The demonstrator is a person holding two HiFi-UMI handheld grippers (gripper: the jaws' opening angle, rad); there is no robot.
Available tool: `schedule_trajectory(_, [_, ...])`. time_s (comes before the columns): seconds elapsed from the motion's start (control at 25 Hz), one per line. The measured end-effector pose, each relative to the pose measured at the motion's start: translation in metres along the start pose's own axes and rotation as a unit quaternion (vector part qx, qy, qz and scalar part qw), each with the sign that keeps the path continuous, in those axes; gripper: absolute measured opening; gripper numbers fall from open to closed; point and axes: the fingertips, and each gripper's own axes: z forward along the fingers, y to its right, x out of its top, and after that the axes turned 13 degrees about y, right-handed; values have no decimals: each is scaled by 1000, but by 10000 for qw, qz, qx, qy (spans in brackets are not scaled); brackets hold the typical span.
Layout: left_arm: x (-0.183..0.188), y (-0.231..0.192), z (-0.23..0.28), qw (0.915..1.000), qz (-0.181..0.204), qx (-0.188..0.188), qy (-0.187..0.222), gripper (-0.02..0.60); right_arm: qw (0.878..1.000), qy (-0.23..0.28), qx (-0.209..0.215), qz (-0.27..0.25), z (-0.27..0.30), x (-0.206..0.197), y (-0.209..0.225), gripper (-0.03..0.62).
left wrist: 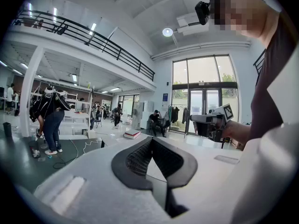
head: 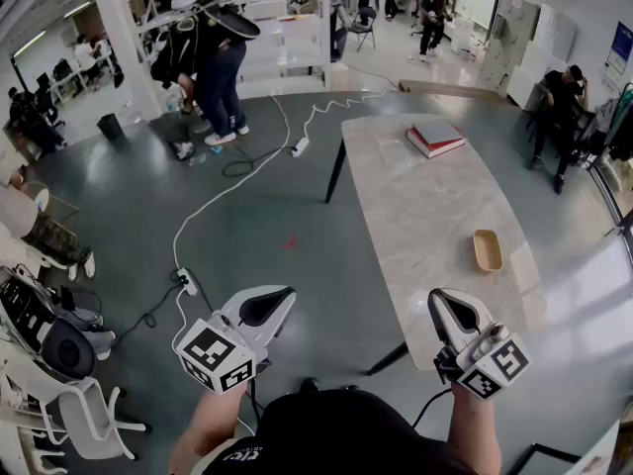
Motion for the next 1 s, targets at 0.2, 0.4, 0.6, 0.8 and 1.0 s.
schedule_trajectory(0.2, [3,-15,-2,10000,20,-62,45,3,10000,26,-74,-27,13,-6,-2,0])
schedule_trajectory(0.4, [4,-25,-9,10000,0,-21,61,3,9998,38,-174,-83,23,-7,-2,0])
schedule_trajectory(0.6, [1,-44,-31,10000,-16,23,91,3,9999,30,-57,-90,47,-15,-19,0])
schedule_trajectory(0.8, [-9,-66,-56,9999,-99,125,43,3,9999,84,93,-25,72,-25,-38,2])
schedule_trajectory(1.0, [-24,-81,-63,9997,-122,212,56,2,9998,30,75,159,82,-44,-34,2])
